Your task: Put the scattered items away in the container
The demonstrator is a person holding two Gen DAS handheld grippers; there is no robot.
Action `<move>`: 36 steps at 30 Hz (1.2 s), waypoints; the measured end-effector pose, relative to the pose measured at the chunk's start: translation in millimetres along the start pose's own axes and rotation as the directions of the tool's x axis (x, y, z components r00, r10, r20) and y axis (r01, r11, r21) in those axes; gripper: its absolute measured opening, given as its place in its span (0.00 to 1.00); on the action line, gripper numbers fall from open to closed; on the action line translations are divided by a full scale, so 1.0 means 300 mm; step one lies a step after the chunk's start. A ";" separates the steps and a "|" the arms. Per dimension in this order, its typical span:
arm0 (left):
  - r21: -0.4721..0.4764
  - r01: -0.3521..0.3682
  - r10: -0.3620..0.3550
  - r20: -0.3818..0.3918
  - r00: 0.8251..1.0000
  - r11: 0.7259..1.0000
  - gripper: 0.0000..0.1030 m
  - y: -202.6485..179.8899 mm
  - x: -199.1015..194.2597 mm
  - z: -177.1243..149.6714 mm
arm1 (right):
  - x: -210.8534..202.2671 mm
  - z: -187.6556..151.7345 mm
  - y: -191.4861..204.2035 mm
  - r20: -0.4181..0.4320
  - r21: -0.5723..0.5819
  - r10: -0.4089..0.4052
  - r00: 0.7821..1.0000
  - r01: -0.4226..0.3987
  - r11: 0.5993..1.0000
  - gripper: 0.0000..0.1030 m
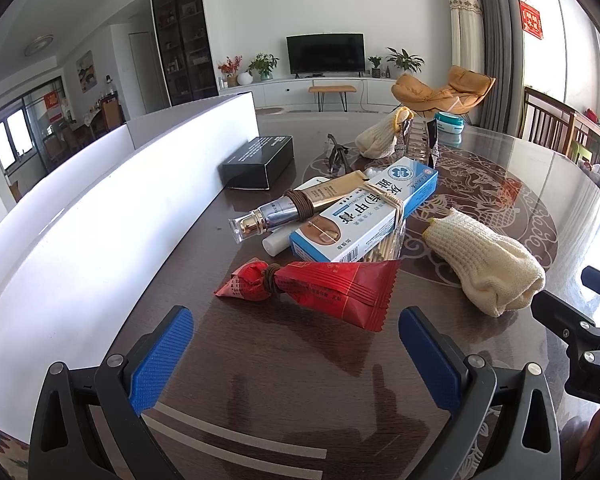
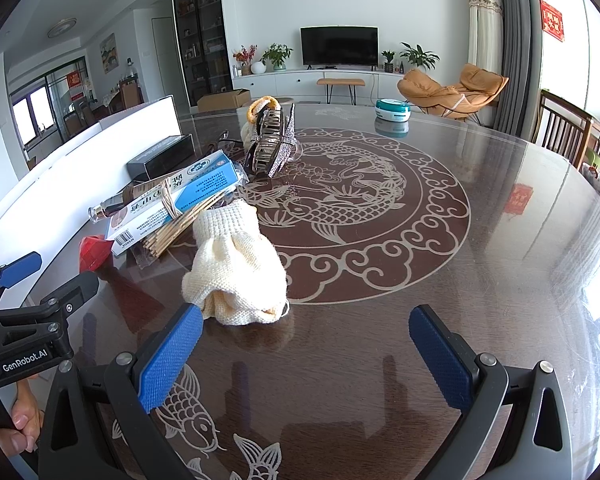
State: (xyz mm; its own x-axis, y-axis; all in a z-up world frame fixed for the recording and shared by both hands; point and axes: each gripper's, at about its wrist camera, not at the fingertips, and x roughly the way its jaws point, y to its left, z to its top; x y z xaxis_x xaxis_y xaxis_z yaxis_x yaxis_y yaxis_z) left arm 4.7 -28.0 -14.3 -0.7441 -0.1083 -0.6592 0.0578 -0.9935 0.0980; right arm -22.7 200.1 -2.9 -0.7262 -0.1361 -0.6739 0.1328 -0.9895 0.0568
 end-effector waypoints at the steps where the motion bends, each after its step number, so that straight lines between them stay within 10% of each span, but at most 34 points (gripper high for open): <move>1: -0.001 0.002 -0.002 -0.001 1.000 1.000 1.00 0.002 0.000 0.000 | 0.000 0.000 0.000 0.000 0.000 0.000 1.000 0.000 1.000 1.00; 19: -0.020 0.112 -0.114 -0.213 0.970 0.993 1.00 0.137 -0.002 -0.132 | 0.168 0.048 0.107 -0.229 -0.202 0.099 0.968 -0.147 0.968 1.00; 29: -0.326 0.183 -0.250 -0.175 0.952 0.927 1.00 0.159 0.041 0.068 | 0.251 0.105 0.118 -0.242 -0.230 0.096 0.965 -0.153 0.961 1.00; 36: -0.295 -0.034 -0.075 -0.350 0.934 0.955 1.00 0.121 0.202 0.096 | 0.247 0.106 0.115 -0.238 -0.226 0.095 0.967 -0.150 0.962 1.00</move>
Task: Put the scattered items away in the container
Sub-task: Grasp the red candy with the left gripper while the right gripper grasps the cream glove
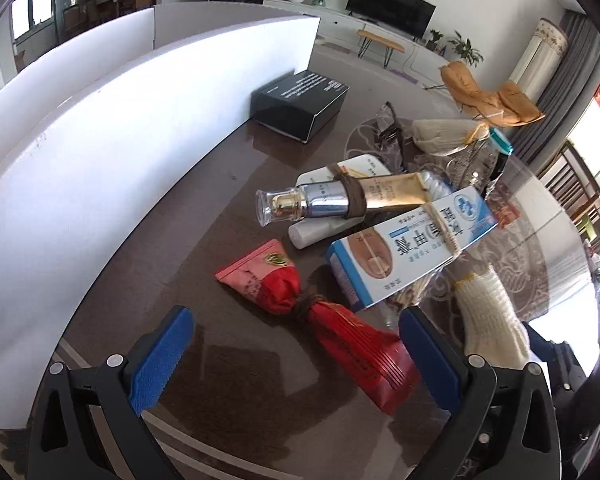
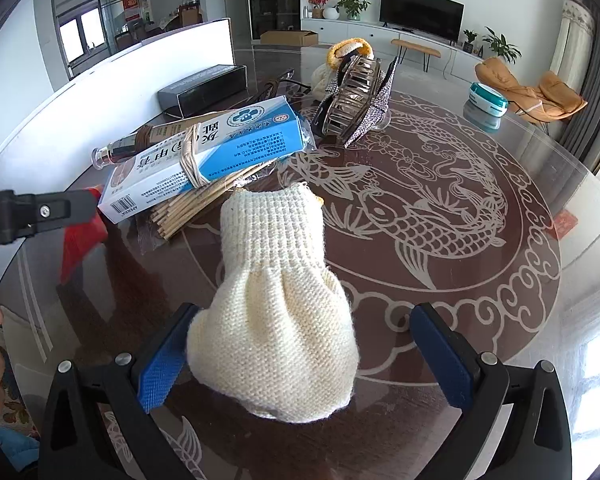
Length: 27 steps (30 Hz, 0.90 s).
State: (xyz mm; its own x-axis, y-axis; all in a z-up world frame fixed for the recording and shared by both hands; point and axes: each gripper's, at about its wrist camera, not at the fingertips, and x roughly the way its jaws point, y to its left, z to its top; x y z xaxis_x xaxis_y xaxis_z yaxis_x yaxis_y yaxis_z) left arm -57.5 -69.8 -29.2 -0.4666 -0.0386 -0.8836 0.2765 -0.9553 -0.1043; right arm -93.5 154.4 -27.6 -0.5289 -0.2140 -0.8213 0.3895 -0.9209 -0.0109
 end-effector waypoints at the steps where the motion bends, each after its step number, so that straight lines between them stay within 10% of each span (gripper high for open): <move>1: 0.003 -0.016 0.016 -0.016 1.000 1.000 1.00 0.016 0.006 -0.018 | -0.001 -0.002 -0.001 0.001 0.001 0.000 1.000 0.000 1.000 1.00; 22: 0.260 0.013 -0.012 -0.003 1.000 0.965 0.98 -0.018 0.010 -0.049 | -0.003 0.041 -0.008 -0.106 -0.027 0.068 0.992 -0.071 0.997 1.00; 23: 0.280 0.023 -0.027 0.010 1.000 0.960 0.91 -0.023 0.003 -0.050 | -0.015 0.045 -0.004 -0.096 -0.034 0.090 0.991 -0.094 0.995 0.97; 25: 0.313 0.042 -0.056 0.035 0.998 0.949 0.46 -0.036 -0.012 -0.041 | -0.029 0.045 0.022 -0.104 -0.078 0.102 0.989 -0.110 0.991 0.49; 27: 0.311 0.084 -0.092 0.013 0.996 0.947 0.21 -0.027 -0.022 -0.031 | -0.046 0.040 0.046 -0.106 -0.116 0.081 0.991 -0.093 0.989 0.43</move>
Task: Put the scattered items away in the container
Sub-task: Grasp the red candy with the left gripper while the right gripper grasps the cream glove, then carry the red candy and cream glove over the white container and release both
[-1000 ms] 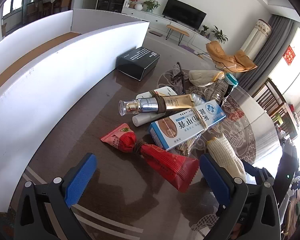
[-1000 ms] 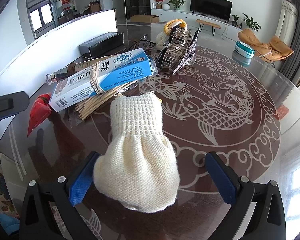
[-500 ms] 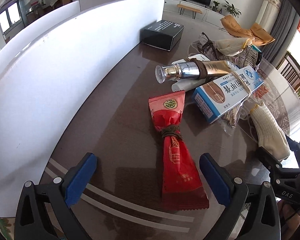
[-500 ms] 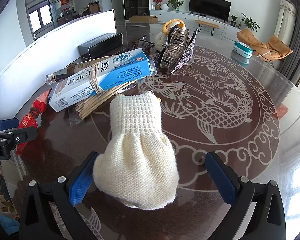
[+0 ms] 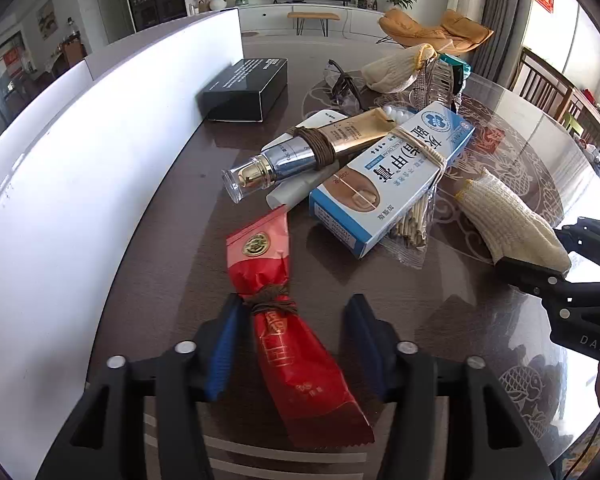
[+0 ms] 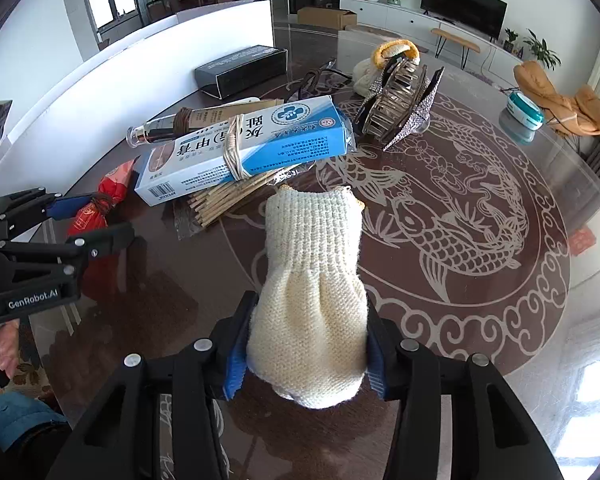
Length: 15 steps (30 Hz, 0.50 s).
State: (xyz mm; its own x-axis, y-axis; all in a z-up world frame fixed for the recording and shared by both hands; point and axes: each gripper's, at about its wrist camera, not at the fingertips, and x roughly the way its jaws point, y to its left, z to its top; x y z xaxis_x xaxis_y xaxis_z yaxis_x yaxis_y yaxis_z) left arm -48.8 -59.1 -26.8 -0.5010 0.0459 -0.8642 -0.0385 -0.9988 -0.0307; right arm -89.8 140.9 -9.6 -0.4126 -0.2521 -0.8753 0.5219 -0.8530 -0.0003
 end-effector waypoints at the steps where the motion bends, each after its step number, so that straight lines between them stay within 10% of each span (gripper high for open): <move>1: -0.023 0.044 -0.044 0.000 0.999 0.999 0.20 0.014 -0.008 -0.002 | -0.009 -0.005 0.006 -0.001 -0.003 0.007 1.000 -0.007 1.000 0.41; 15: -0.033 0.188 -0.183 0.127 0.975 0.982 0.19 0.094 -0.266 -0.098 | -0.154 -0.133 0.003 0.033 0.145 0.110 0.993 -0.114 0.983 0.41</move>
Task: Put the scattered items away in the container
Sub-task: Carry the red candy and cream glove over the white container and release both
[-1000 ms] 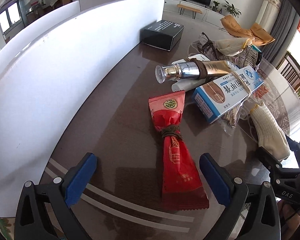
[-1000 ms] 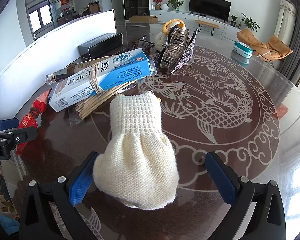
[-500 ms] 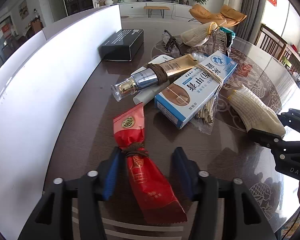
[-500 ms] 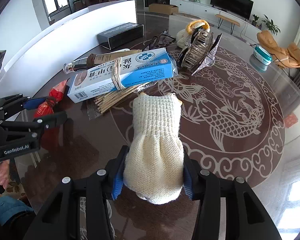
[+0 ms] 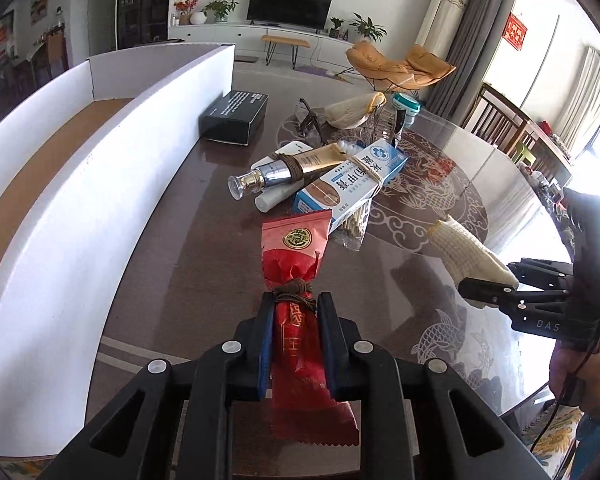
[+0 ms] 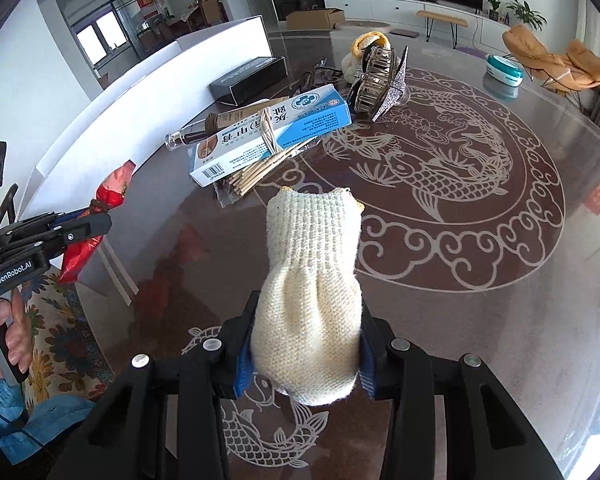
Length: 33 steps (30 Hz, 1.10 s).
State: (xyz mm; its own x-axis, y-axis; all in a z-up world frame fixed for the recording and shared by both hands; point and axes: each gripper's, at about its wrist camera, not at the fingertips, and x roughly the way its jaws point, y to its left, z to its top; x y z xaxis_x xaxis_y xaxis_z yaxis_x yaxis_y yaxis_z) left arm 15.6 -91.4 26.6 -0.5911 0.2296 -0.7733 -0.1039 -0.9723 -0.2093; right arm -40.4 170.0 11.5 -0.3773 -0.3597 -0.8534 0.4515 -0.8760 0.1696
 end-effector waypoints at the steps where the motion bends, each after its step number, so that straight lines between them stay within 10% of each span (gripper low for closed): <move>1: -0.002 0.003 -0.003 0.012 1.000 1.000 0.19 0.012 -0.026 0.015 | -0.005 0.006 0.017 0.004 -0.008 0.004 1.000 -0.004 1.000 0.41; 10: -0.084 -0.118 0.129 0.133 0.983 0.989 0.20 0.337 -0.288 0.145 | -0.073 0.224 0.341 0.104 -0.123 0.154 0.983 -0.141 0.982 0.41; 18: -0.254 -0.262 0.286 0.063 0.956 0.931 0.19 0.757 -0.283 0.178 | -0.019 0.481 0.880 0.107 -0.311 0.338 0.935 -0.291 0.905 0.41; 28: -0.296 -0.345 0.347 -0.046 0.937 0.891 0.22 0.972 -0.194 0.183 | 0.289 0.551 1.270 0.011 -0.478 0.236 0.972 -0.202 0.855 0.43; 29: -0.298 -0.353 0.353 -0.055 0.934 0.887 0.25 0.982 -0.188 0.183 | 0.312 0.551 1.278 0.008 -0.482 0.217 0.976 -0.187 0.856 0.46; 31: -0.309 -0.358 0.361 -0.050 0.931 0.881 0.61 0.995 -0.188 0.180 | 0.346 0.546 1.283 0.009 -0.483 0.182 0.983 -0.155 0.862 0.82; 33: -0.320 -0.348 0.361 -0.020 0.933 0.881 0.76 1.003 -0.187 0.178 | 0.362 0.541 1.272 0.019 -0.482 0.171 0.985 -0.141 0.865 0.91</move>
State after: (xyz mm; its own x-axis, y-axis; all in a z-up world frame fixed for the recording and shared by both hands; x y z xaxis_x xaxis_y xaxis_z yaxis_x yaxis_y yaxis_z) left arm -25.2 -399.2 39.1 -0.5730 -0.1356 -0.8083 0.3696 -0.9230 -0.1071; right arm -40.3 -255.5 63.6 -0.3100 -0.5106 -0.8020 0.8331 -0.5523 0.0296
